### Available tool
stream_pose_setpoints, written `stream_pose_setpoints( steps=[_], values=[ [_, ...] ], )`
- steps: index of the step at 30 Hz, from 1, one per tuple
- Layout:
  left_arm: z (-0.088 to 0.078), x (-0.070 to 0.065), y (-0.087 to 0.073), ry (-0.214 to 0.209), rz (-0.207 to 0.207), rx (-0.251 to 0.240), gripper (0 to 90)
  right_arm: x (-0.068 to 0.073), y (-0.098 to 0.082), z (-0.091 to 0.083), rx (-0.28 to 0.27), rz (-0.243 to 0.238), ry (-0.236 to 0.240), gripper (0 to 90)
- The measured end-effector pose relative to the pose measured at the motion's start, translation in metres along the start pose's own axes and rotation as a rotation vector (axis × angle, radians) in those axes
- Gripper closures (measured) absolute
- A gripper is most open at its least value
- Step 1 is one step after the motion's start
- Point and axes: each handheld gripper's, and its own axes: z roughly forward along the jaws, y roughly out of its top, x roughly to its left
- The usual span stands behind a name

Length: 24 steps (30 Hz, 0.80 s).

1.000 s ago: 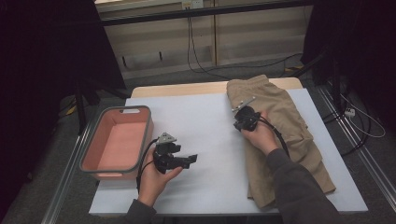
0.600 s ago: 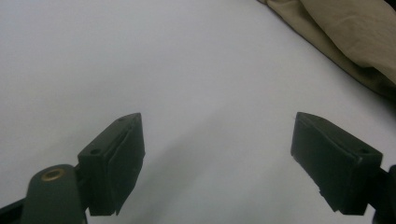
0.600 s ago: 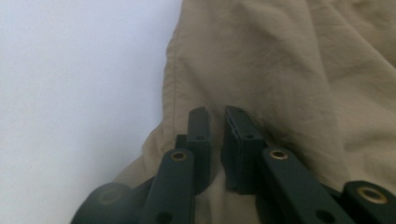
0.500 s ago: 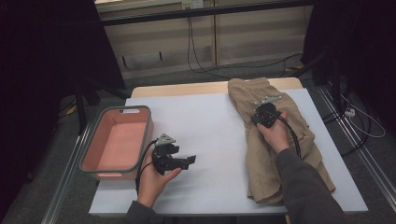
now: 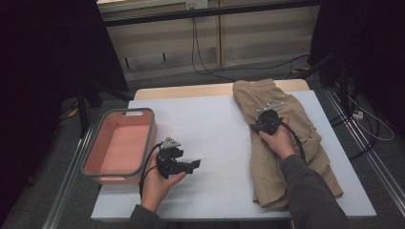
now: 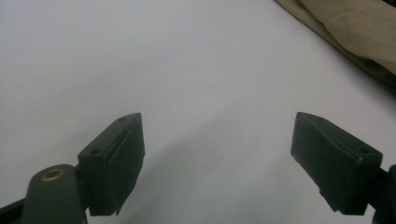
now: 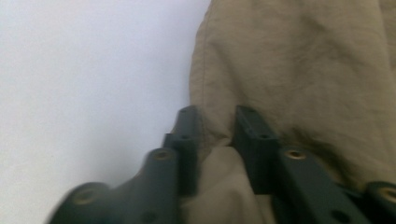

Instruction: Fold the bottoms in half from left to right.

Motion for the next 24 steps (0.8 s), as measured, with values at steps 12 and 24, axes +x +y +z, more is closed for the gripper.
stream_pose_setpoints(
  steps=[12, 24],
  values=[
    [-0.017, 0.007, -0.007, 0.035, -0.021, -0.020, 17.5, 0.008, 0.007, -0.003, -0.027, 0.022, 0.059, 88.7],
    [-0.015, 0.003, -0.006, 0.029, -0.015, -0.011, 17.5, 0.050, 0.016, 0.000, -0.032, -0.083, 0.174, 89.5]
  ],
)
